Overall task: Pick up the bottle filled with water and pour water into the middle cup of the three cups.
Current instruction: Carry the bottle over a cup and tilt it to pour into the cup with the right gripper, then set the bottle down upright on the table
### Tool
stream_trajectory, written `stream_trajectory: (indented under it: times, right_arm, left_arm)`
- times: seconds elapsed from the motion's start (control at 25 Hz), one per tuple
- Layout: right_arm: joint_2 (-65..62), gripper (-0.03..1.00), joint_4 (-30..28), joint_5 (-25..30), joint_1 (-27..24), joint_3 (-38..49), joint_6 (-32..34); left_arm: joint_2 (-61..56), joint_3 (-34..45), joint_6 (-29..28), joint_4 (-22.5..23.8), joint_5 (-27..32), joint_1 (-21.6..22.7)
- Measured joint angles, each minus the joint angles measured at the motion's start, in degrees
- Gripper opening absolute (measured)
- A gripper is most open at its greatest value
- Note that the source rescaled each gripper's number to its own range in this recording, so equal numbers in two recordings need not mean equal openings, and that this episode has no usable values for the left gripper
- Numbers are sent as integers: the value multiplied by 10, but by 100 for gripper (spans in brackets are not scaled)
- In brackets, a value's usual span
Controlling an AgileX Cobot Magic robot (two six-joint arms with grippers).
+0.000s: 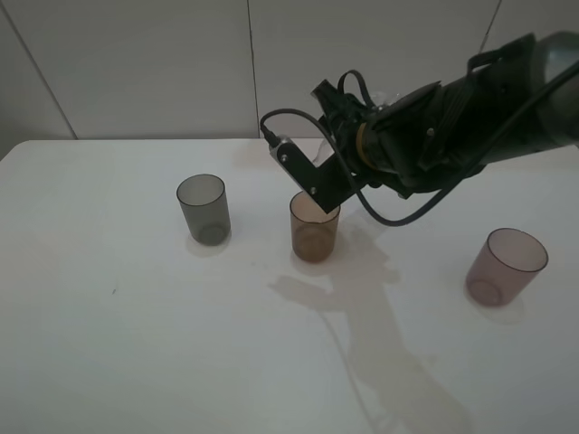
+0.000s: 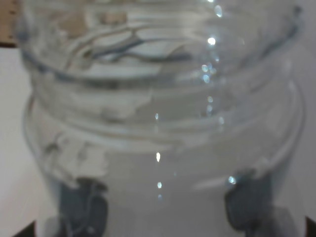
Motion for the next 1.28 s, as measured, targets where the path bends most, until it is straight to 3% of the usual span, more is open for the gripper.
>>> stream_trajectory:
  times: [0.32,0.48,0.8,1.04,1.12,1.28]
  right_arm:
    - [0,0,4,-33,-28,0,0]
    - [-11,0,82,-96,-53,-14,0]
    - [-26,0,387,-252,-151,-56,0]
    - [-19,0,703,-384,-211,-56,0]
    - [-9,0,783,-418,-220,-54,1]
    - [24,0,869,-492,-231,-20,2]
  left_arm:
    - [0,0,0,0,0,0]
    - [0,0,0,0,0,0]
    - [0,0,0,0,0,0]
    - [0,0,0,0,0,0]
    - [0,0,0,0,0,0]
    - [0,0,0,0,0,0]
